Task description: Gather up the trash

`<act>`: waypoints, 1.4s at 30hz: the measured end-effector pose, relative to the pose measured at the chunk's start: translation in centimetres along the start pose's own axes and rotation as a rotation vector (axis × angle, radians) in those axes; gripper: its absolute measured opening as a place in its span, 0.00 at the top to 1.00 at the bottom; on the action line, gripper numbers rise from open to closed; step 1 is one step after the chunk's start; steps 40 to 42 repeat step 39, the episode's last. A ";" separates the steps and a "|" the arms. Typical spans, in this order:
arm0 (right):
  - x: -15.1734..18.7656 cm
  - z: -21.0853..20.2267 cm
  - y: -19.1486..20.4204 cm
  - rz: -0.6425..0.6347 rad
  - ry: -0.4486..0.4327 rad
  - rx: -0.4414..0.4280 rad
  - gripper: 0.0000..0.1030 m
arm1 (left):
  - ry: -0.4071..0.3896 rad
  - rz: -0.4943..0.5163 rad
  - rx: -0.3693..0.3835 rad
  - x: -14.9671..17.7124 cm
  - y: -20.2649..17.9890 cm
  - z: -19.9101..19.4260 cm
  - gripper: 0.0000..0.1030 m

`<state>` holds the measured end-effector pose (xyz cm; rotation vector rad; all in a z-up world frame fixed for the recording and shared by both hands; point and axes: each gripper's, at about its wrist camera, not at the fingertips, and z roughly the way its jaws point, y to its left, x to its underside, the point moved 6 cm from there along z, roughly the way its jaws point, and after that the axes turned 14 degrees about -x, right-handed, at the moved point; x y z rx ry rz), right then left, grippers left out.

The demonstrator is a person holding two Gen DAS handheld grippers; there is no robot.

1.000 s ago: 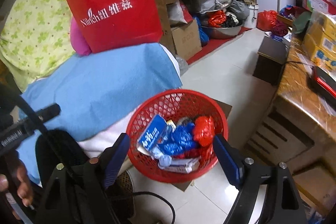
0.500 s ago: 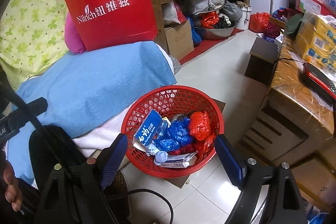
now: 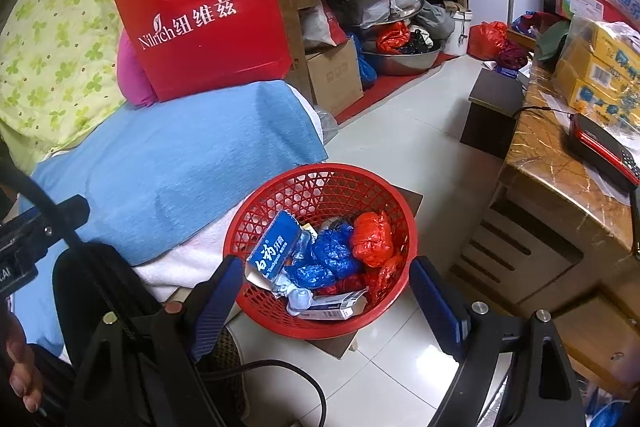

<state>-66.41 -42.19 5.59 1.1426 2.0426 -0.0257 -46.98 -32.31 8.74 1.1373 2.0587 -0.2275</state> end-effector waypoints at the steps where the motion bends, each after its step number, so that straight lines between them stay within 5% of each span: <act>1: 0.0 0.0 0.0 0.000 -0.001 0.000 0.16 | -0.005 0.004 -0.007 0.0 -0.1 -0.1 0.14; 42: 0.0 -0.4 -1.4 0.033 -0.011 0.026 0.15 | -0.038 0.057 0.069 0.7 -2.6 -1.2 0.14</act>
